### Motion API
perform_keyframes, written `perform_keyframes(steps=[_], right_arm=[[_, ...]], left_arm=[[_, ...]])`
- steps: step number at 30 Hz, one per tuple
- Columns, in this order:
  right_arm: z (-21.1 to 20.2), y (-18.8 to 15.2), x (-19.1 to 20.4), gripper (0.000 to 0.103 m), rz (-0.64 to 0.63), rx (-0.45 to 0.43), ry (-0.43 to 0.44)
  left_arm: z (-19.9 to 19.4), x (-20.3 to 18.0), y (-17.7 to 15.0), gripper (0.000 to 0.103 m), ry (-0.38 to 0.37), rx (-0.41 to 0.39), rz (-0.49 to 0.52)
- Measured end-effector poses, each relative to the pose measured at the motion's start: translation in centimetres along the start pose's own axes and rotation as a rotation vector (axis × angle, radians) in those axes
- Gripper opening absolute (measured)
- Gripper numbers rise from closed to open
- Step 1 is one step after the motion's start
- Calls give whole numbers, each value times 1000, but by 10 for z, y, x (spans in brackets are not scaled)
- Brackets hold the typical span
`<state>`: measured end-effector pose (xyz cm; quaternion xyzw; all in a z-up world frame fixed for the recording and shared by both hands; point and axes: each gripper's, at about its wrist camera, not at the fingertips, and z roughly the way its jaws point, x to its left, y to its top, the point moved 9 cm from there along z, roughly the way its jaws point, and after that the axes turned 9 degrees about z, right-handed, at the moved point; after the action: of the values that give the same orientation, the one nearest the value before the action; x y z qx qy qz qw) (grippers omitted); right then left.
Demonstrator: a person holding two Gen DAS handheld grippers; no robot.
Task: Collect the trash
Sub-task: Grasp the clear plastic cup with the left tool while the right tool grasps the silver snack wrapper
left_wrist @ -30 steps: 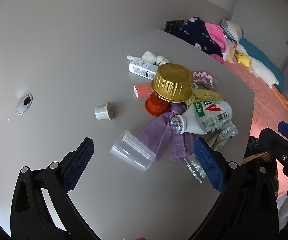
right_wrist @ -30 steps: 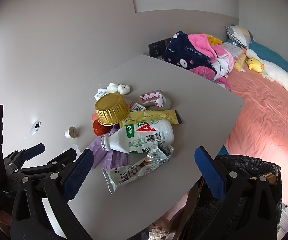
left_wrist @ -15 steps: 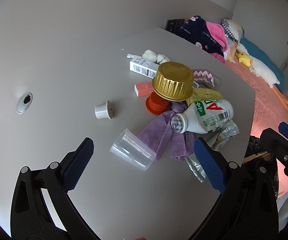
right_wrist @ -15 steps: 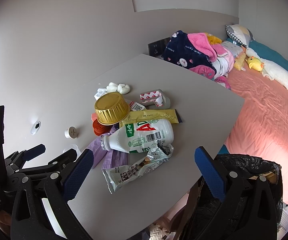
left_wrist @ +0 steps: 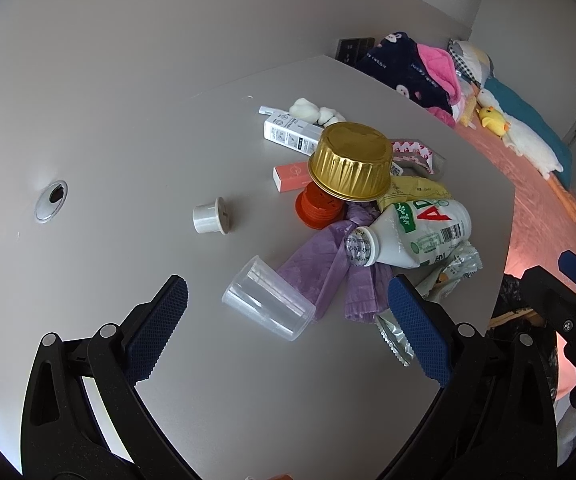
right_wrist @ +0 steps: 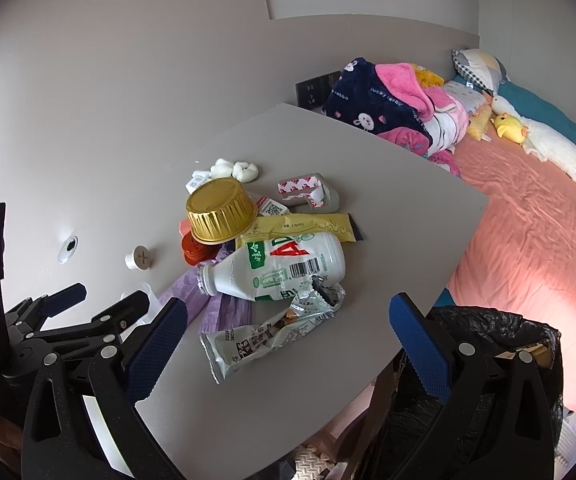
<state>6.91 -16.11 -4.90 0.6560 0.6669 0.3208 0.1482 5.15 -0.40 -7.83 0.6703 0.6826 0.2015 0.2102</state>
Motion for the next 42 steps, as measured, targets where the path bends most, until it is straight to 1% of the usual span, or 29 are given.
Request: perform_keyframes(steps=[7, 9, 14, 18, 21, 25, 29, 30, 32, 34, 37, 38, 39, 41, 42], right_arm=[[12, -11, -8, 100, 14, 31, -17], [15, -13, -10, 100, 24, 35, -20], [24, -16, -18, 100, 49, 53, -30], [35, -19, -23, 100, 65, 79, -43], [44, -22, -23, 100, 71, 102, -46], [57, -25, -25, 100, 82, 125, -47], [71, -25, -27, 93, 96, 144, -58], [76, -24, -27, 92, 103, 150, -57], [82, -24, -27, 89, 109, 157, -59], [89, -25, -27, 87, 114, 167, -62], [97, -28, -27, 79, 118, 191, -61], [100, -30, -27, 76, 120, 198, -62], [101, -30, -27, 75, 121, 202, -62], [104, -32, -28, 68, 128, 213, -55], [105, -32, -27, 68, 131, 215, -49]], left_arm=[[10, 2, -2, 97, 6, 14, -33], [15, 7, -4, 97, 18, 27, -56], [29, 15, -12, 97, -4, 74, -116], [35, 15, -16, 97, -1, 88, -118], [38, 16, -17, 95, 4, 85, -115], [45, 22, -19, 95, -5, 93, -145], [51, 25, -21, 95, -9, 118, -166], [53, 25, -20, 94, -8, 123, -165], [56, 24, -20, 83, -4, 137, -158], [60, 24, -21, 78, -6, 156, -158], [65, 25, -26, 70, -3, 180, -169], [63, 27, -26, 67, 7, 172, -169], [63, 27, -26, 67, 8, 177, -170], [62, 28, -25, 64, 1, 165, -176], [62, 30, -25, 64, -3, 159, -182]])
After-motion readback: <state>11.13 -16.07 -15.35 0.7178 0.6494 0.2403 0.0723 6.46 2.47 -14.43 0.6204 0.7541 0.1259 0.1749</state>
